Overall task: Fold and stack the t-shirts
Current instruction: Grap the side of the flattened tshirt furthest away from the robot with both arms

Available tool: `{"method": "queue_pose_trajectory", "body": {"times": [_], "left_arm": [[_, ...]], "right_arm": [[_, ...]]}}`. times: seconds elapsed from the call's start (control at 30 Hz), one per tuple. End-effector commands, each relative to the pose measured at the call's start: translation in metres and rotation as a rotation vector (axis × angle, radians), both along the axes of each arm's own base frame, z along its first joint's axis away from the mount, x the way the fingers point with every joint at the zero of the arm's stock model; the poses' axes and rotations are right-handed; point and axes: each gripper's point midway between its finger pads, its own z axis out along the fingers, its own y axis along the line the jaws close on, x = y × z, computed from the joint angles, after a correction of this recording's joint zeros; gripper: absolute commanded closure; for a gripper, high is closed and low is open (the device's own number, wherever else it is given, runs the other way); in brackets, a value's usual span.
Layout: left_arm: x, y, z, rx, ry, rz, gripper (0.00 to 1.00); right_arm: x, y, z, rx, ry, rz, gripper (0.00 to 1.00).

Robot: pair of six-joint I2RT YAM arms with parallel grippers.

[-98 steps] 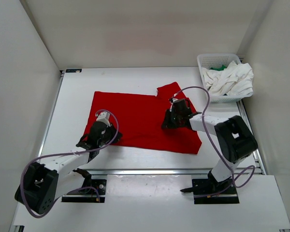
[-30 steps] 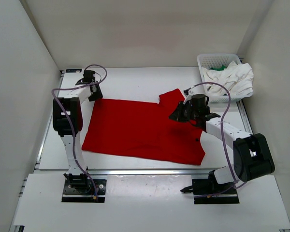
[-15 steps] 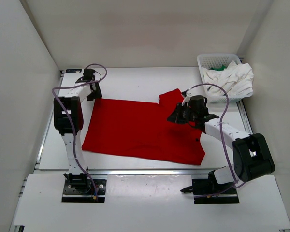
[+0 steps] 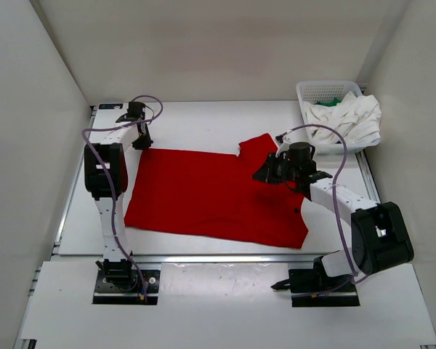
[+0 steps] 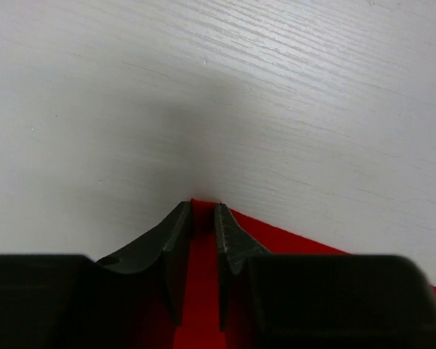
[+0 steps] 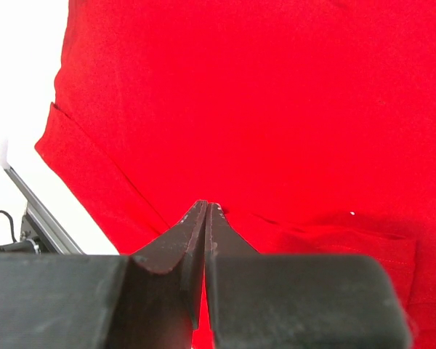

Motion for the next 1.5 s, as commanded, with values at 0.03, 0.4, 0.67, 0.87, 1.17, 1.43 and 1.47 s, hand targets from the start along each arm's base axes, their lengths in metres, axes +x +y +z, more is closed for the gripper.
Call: {"method": "queue_pose_trajectory", "body": {"times": [0.03, 0.4, 0.67, 0.87, 1.17, 1.43, 1.47], "left_arm": [[-0.005, 0.011, 0.011, 0.027, -0.021, 0.022, 0.79], [-0.005, -0.008, 0.039, -0.062, -0.163, 0.022, 1.00], [-0.007, -0.019, 0.044, -0.118, -0.192, 0.005, 1.00], [-0.009, -0.021, 0.039, -0.146, -0.188, 0.006, 1.00], [-0.006, -0.029, 0.038, -0.165, -0.191, -0.011, 1.00], [-0.003, -0.026, 0.039, -0.159, -0.200, -0.004, 1.00], [-0.004, -0.023, 0.038, -0.164, -0.194, 0.001, 1.00]], "right_arm": [[0.010, 0.000, 0.016, 0.036, -0.064, -0.007, 0.97], [0.122, -0.069, -0.005, -0.188, -0.069, -0.307, 0.68], [0.198, -0.113, -0.040, -0.338, 0.014, -0.418, 0.68], [0.228, -0.112, -0.079, -0.463, 0.098, -0.370, 0.67], [0.257, -0.100, -0.085, -0.445, 0.113, -0.337, 0.65], [0.264, -0.083, -0.091, -0.433, 0.129, -0.282, 0.68], [0.264, -0.081, -0.093, -0.428, 0.137, -0.274, 0.70]]}}
